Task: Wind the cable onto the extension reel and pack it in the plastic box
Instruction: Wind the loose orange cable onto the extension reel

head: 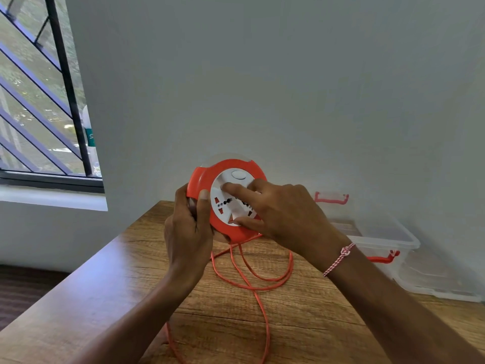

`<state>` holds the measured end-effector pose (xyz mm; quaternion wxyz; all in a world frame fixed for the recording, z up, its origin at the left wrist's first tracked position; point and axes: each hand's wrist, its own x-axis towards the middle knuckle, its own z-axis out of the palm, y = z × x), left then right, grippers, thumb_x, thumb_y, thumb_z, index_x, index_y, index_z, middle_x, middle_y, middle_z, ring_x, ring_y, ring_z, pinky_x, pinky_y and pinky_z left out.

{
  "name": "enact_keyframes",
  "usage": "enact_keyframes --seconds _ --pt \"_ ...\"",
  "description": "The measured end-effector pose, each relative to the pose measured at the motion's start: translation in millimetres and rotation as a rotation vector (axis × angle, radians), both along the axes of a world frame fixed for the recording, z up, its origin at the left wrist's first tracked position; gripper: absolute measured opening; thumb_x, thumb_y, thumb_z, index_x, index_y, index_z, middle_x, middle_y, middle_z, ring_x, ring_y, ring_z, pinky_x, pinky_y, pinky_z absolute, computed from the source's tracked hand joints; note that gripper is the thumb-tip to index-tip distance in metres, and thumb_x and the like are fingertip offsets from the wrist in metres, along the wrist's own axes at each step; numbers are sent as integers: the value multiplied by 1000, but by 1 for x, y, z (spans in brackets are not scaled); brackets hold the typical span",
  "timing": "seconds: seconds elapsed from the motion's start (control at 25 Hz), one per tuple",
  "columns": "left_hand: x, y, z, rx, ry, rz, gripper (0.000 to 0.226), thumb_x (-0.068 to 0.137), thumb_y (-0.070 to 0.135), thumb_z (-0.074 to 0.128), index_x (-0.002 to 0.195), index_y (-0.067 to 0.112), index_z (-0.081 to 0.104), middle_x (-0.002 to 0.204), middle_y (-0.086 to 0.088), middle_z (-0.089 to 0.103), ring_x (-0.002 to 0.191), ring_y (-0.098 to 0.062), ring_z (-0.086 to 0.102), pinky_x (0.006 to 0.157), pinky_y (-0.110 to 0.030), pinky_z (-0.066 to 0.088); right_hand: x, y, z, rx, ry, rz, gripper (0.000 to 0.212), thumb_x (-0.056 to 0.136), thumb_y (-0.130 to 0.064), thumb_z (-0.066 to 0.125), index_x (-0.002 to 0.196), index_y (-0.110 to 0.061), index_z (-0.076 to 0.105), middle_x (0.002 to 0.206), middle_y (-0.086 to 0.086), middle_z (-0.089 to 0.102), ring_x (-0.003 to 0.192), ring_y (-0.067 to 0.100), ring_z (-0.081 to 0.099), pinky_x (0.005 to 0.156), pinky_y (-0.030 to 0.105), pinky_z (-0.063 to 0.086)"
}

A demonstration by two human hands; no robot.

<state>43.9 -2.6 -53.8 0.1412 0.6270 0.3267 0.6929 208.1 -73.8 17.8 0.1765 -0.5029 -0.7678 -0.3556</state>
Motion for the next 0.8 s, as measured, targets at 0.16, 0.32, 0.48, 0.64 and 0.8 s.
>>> enact_keyframes --seconds 0.16,0.32,0.48,0.64,0.8 --pt "3 0 -3 -1 39 2 29 101 68 35 120 47 44 79 18 70 73 3 73 53 -23 62 1 1 -3 79 23 4 62 93 -59 63 147 -31 51 113 6 78 76 25 76 66 29 57" --pt "4 1 -7 17 58 28 39 104 59 36 122 29 53 72 15 64 72 -1 71 52 -30 61 -3 1 -9 160 114 10 63 84 -62 72 135 -26 63 85 5 80 59 22 71 58 27 54" --pt "6 -5 -7 49 78 26 60 103 69 30 123 18 56 65 15 59 67 -3 68 49 -20 54 -16 2 -18 140 439 -33 66 81 -74 62 126 -26 60 91 2 77 65 20 72 55 20 51" --pt "7 -6 -9 44 114 34 56 104 63 34 135 20 53 75 16 65 66 -3 71 54 -19 58 -27 9 -29 -31 1064 -36 57 78 -74 66 113 -31 52 107 0 75 57 9 73 41 10 50" --pt "7 -4 -7 4 50 13 43 103 65 35 128 34 50 75 14 66 68 -5 73 54 -36 64 -19 9 -18 -42 939 -98 53 81 -73 64 111 -30 58 102 -2 77 63 4 70 49 8 52"
